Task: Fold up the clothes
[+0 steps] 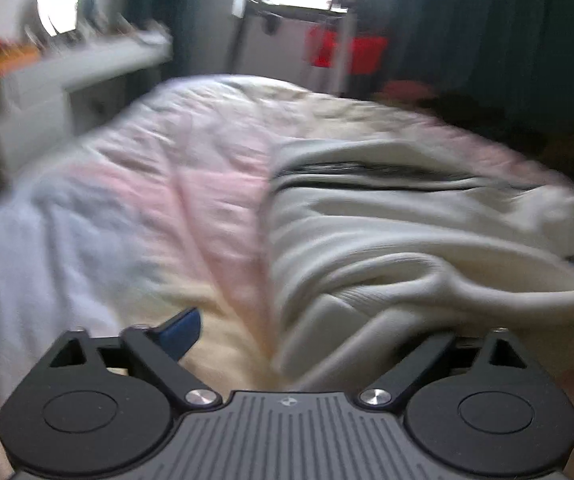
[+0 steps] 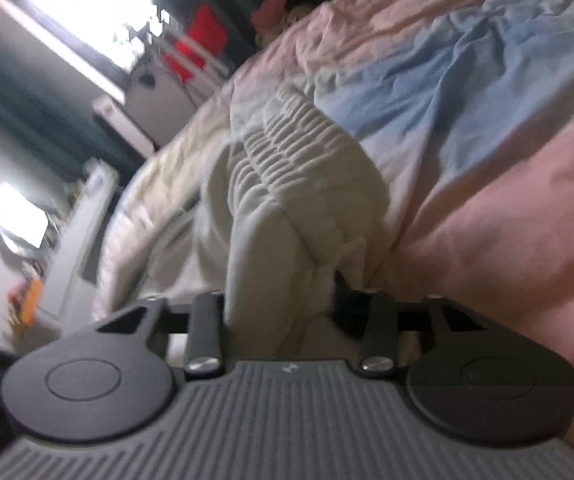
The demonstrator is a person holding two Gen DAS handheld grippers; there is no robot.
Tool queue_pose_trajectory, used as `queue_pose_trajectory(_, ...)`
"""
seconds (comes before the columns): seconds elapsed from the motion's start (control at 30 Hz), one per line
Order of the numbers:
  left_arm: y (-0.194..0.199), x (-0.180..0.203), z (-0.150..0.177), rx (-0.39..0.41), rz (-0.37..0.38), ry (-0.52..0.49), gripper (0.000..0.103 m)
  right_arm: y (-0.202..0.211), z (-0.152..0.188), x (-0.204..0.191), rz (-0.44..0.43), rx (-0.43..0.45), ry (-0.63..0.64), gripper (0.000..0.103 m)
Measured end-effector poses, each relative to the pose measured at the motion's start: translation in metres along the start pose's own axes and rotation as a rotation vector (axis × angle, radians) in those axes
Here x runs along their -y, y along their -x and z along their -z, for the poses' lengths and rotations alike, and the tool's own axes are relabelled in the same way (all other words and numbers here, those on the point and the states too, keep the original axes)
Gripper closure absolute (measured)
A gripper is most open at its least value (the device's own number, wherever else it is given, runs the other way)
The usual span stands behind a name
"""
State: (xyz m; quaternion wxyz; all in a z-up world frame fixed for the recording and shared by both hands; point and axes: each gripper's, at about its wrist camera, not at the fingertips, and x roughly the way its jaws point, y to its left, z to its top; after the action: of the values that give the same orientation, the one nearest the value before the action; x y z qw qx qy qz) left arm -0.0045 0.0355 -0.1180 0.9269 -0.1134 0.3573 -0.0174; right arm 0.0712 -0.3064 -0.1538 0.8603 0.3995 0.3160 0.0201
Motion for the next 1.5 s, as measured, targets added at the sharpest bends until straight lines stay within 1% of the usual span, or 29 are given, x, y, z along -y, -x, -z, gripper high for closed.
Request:
queue_pose_trajectory(0.07,0.007,-0.013,-0.005,-0.043,0.153,0.072,0.014,0.008,-0.004,0.001,-0.022,0.034,-0.029,0.073)
queue_pose_trajectory(0.1,0.009,-0.022,-0.008,-0.049,0.215,0.113,0.014,0.011,-0.006,0.002,-0.032,0.050,-0.042,0.074)
queue_pose_trajectory(0.2,0.015,-0.048,-0.012,-0.052,0.457,0.261,0.006,0.014,-0.007,0.001,-0.027,0.069,-0.040,0.074)
queue_pose_trajectory(0.27,0.011,-0.058,-0.014,-0.060,0.593,0.340,0.002,0.013,-0.008,0.003,-0.024,0.072,-0.051,0.074)
queue_pose_trajectory(0.3,0.007,-0.063,-0.014,-0.065,0.642,0.376,0.002,0.013,-0.008,0.004,-0.027,0.074,-0.057,0.074)
queue_pose_trajectory(0.4,-0.014,-0.072,-0.016,-0.087,0.585,0.449,0.002,0.013,-0.007,0.008,-0.033,0.078,-0.066,0.074)
queue_pose_trajectory(0.5,-0.044,-0.077,-0.014,-0.136,0.512,0.531,0.004,0.014,-0.005,0.005,-0.025,0.083,-0.048,0.074)
queue_pose_trajectory(0.53,-0.054,-0.078,-0.013,-0.164,0.507,0.544,0.004,0.014,-0.004,0.003,-0.023,0.085,-0.040,0.075)
queue_pose_trajectory(0.6,-0.064,-0.074,-0.012,-0.178,0.501,0.545,0.004,0.015,-0.004,0.001,-0.021,0.087,-0.025,0.075)
queue_pose_trajectory(0.7,-0.069,-0.068,-0.013,-0.178,0.518,0.538,0.003,0.016,-0.003,-0.004,-0.018,0.091,-0.002,0.075)
queue_pose_trajectory(0.73,-0.070,-0.066,-0.013,-0.181,0.519,0.531,0.004,0.016,-0.003,-0.005,-0.017,0.092,0.005,0.075)
queue_pose_trajectory(0.8,-0.072,-0.061,-0.013,-0.187,0.489,0.495,0.008,0.017,-0.002,-0.008,-0.015,0.094,0.021,0.075)
queue_pose_trajectory(0.87,-0.069,-0.057,-0.016,-0.182,0.475,0.479,0.020,0.018,-0.001,-0.011,-0.013,0.097,0.036,0.075)
queue_pose_trajectory(0.9,-0.066,-0.055,-0.019,-0.176,0.474,0.476,0.023,0.018,-0.001,-0.012,-0.012,0.098,0.043,0.075)
queue_pose_trajectory(0.97,-0.061,-0.052,-0.025,-0.163,0.471,0.472,0.037,0.019,0.000,-0.015,-0.010,0.100,0.059,0.075)
queue_pose_trajectory(1.0,-0.058,-0.051,-0.027,-0.157,0.470,0.469,0.042,0.020,0.000,-0.018,-0.014,0.103,0.069,0.075)
queue_pose_trajectory(1.03,-0.055,-0.049,-0.030,-0.151,0.468,0.467,0.051,0.022,0.000,-0.022,-0.024,0.107,0.083,0.075)
queue_pose_trajectory(1.07,-0.053,-0.047,-0.033,-0.145,0.467,0.464,0.057,0.025,0.000,-0.026,-0.035,0.109,0.098,0.075)
queue_pose_trajectory(1.17,-0.044,-0.042,-0.041,-0.127,0.462,0.457,0.065,0.035,-0.005,-0.038,-0.074,0.125,0.122,0.076)
queue_pose_trajectory(1.2,-0.042,-0.040,-0.045,-0.120,0.465,0.455,0.065,0.038,-0.008,-0.042,-0.089,0.132,0.125,0.076)
queue_pose_trajectory(1.3,-0.034,-0.023,-0.073,-0.094,0.519,0.444,0.068,0.055,-0.026,-0.051,-0.133,0.166,0.112,0.077)
queue_pose_trajectory(1.37,-0.031,-0.001,-0.089,-0.075,0.554,0.427,0.068,0.066,-0.043,-0.056,-0.143,0.178,0.136,0.077)
queue_pose_trajectory(1.43,-0.038,0.027,-0.107,-0.074,0.591,0.416,0.069,0.077,-0.068,-0.054,-0.135,0.182,0.143,0.078)
queue_pose_trajectory(1.5,-0.055,0.069,-0.126,-0.087,0.638,0.399,0.069,0.086,-0.098,-0.042,-0.124,0.194,0.118,0.078)
